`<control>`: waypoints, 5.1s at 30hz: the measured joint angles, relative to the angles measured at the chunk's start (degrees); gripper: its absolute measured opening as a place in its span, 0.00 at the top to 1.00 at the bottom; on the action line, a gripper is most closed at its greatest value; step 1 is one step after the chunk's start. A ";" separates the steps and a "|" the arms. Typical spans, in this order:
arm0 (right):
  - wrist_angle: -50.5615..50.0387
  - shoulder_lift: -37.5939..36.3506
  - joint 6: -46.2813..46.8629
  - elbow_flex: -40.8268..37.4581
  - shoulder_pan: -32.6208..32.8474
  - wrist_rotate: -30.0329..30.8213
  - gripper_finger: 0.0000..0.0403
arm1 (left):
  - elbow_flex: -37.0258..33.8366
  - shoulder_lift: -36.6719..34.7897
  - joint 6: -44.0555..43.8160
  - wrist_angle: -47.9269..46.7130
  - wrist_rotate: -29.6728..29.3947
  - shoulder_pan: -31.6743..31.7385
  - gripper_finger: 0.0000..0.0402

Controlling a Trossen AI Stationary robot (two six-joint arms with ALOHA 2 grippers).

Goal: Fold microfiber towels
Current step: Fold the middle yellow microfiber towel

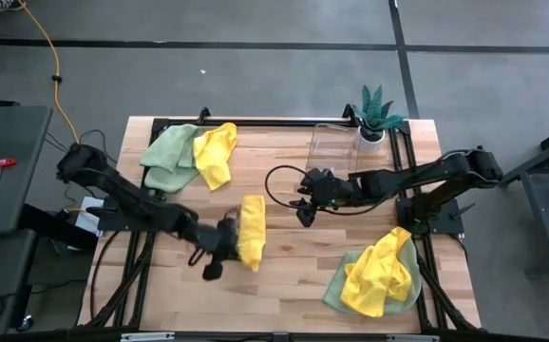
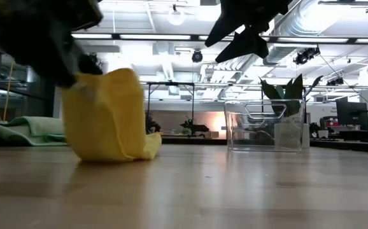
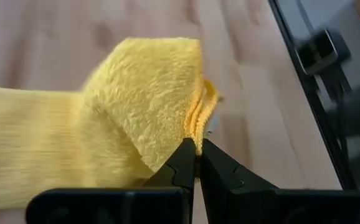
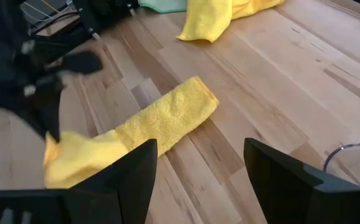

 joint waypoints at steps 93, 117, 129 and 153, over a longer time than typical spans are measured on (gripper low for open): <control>23.70 16.94 1.99 0.02 -0.94 -10.80 0.42 | -12.68 -3.77 -6.76 10.78 -6.21 -12.11 0.55; 21.09 16.94 2.85 0.02 -0.93 -10.97 0.42 | 2.87 17.25 41.87 4.57 -15.35 -20.23 0.55; 20.68 16.94 3.09 0.02 -0.91 -11.21 0.42 | 2.93 18.58 42.07 5.55 -15.36 -17.73 0.69; 21.47 13.98 2.05 0.02 0.02 -18.42 0.42 | 7.50 2.87 26.86 -10.31 -10.20 -8.37 1.00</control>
